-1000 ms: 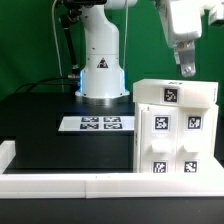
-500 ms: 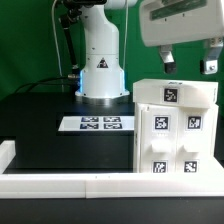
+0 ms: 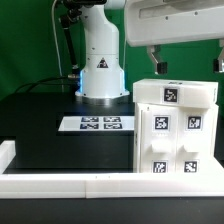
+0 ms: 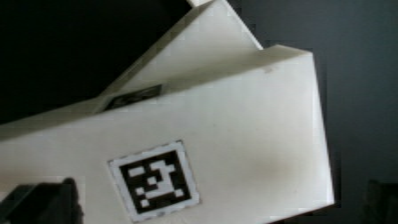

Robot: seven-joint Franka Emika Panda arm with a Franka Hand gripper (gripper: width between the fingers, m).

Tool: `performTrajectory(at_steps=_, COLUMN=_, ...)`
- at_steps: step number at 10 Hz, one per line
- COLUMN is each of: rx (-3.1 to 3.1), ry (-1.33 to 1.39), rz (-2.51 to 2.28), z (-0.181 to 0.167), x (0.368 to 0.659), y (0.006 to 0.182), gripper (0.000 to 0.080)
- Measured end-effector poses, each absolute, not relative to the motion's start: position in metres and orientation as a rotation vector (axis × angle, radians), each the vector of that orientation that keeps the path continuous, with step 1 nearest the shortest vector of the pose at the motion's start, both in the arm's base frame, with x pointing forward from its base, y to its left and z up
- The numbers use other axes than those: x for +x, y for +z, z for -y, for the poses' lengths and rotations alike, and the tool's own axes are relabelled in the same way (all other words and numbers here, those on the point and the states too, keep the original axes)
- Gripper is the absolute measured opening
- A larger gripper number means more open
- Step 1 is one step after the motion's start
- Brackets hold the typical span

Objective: Assemble cabinet

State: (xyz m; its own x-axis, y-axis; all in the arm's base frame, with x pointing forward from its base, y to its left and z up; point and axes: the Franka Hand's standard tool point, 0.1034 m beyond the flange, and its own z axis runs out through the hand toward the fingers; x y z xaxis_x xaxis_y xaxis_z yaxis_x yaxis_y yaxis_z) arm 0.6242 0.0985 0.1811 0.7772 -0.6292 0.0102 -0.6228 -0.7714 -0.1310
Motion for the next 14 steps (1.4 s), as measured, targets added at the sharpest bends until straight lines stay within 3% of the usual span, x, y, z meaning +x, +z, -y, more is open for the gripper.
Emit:
performTrajectory(at_steps=7, rx=-3.064, ry=-0.178, rz=0.502, z=-0.091, x=0.626, y=0.18, gripper=0.0797)
performTrajectory(at_steps=14, rx=-2.907, ry=-0.129, rz=1.296, z=-0.087, x=0.619, y=0.166, gripper=0.0797)
